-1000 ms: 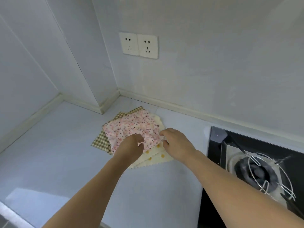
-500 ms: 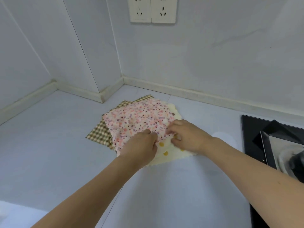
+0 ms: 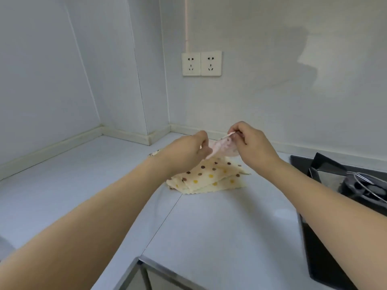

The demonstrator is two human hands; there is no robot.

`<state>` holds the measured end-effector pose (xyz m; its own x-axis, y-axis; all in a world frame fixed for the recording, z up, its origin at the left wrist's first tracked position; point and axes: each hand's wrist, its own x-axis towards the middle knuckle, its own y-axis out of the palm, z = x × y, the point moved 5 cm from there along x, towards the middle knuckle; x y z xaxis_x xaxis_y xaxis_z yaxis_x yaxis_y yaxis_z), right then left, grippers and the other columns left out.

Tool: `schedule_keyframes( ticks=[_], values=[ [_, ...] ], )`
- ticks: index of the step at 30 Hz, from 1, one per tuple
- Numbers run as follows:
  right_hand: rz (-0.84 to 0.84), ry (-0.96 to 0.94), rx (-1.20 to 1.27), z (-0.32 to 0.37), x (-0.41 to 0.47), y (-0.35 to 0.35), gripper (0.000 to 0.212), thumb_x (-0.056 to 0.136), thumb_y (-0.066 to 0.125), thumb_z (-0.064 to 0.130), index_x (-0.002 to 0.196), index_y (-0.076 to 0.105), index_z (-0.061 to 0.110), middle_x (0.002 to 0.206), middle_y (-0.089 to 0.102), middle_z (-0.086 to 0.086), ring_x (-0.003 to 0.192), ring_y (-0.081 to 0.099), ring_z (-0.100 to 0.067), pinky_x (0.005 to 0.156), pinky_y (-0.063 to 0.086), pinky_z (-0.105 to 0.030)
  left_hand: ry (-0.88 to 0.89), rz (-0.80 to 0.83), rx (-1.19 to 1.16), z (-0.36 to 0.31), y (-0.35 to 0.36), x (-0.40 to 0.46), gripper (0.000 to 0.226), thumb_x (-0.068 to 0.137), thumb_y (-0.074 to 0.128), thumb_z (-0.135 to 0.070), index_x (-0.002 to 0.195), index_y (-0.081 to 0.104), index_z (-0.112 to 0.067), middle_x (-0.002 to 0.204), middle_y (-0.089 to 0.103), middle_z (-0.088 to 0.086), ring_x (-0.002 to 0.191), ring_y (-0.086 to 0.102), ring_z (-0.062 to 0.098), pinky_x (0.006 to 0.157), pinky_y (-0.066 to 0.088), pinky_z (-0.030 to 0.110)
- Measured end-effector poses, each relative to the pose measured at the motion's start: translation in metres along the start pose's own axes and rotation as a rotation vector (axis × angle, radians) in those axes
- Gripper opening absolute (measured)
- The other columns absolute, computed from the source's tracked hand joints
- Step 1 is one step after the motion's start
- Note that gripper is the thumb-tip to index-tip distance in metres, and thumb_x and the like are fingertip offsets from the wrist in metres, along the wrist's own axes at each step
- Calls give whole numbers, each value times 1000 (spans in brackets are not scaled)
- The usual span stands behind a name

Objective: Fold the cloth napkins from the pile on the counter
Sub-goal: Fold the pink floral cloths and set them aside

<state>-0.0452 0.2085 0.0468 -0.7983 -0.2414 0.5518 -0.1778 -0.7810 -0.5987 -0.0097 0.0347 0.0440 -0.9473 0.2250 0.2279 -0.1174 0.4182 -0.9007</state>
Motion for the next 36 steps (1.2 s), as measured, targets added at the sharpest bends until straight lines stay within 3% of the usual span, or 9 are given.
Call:
schedule_keyframes(
  ticks=[2, 6, 11, 15, 18, 25, 29, 33, 36],
  values=[
    [-13, -47, -59, 31, -19, -29, 15, 99, 44, 16, 101, 59, 19, 86, 60, 11, 77, 54, -5, 68, 41, -26, 31, 60, 44, -19, -21, -27, 30, 93, 57, -46, 106, 53, -20, 93, 59, -3, 82, 56, 20, 67, 46, 34],
    [117, -153, -383, 84, -57, -72, 18, 100, 45, 19, 110, 60, 15, 108, 65, 0, 98, 59, -22, 86, 46, -39, 22, 110, 65, -43, -60, -72, 30, 89, 66, -35, 77, 49, -13, 71, 45, -1, 66, 44, 21, 56, 30, 29],
    [71, -229, -517, 112, -88, -115, 21, 97, 46, 9, 111, 60, 17, 114, 62, 2, 102, 57, -20, 88, 46, -38, 12, 69, -39, -54, -94, -105, 20, 88, 66, -30, 84, 60, -12, 75, 54, -1, 65, 53, 17, 59, 41, 28],
    [4, -211, -516, 112, -94, -126, 27, 94, 45, 2, 111, 61, 16, 111, 64, 1, 101, 58, -20, 88, 48, -39, 12, 25, -51, -52, -93, -104, 15, 87, 67, -29, 88, 61, -15, 84, 61, 6, 72, 55, 20, 64, 42, 31],
    [-2, -170, -509, 94, -94, -116, 26, 97, 42, 7, 110, 64, 15, 109, 67, -1, 101, 60, -23, 87, 48, -40, -8, -3, -55, -42, -76, -94, 17, 86, 66, -25, 91, 56, -12, 79, 52, 2, 67, 47, 20, 60, 37, 30],
    [67, -92, -551, 32, -92, -73, 26, 98, 44, 9, 114, 63, 14, 111, 67, -3, 102, 59, -23, 87, 49, -39, -23, -185, 190, -10, -33, -74, 6, 88, 52, -15, 87, 47, -18, 72, 50, -5, 61, 42, 17, 53, 30, 28],
    [170, -199, -586, 11, -111, -45, 22, 97, 47, 12, 110, 64, 13, 108, 66, -2, 98, 59, -22, 85, 46, -33, 70, -209, 337, 0, 2, -83, 8, 85, 47, -8, 89, 45, -15, 78, 53, -1, 65, 46, 22, 53, 35, 32],
    [269, -308, -607, -7, -158, -15, 12, 89, 58, 9, 96, 65, 14, 90, 65, 0, 81, 59, -23, 73, 47, -34, 216, -58, 464, 14, 51, -108, 10, 86, 47, -9, 92, 45, -17, 87, 50, -1, 73, 50, 23, 59, 46, 36],
    [296, -316, -595, -12, -184, -6, 12, 82, 61, 6, 91, 65, 14, 84, 64, 1, 77, 59, -22, 71, 48, -33, 355, -77, 496, 21, 71, -130, 14, 80, 60, -9, 86, 48, -15, 82, 50, 0, 67, 52, 23, 47, 45, 36]
  ],
)
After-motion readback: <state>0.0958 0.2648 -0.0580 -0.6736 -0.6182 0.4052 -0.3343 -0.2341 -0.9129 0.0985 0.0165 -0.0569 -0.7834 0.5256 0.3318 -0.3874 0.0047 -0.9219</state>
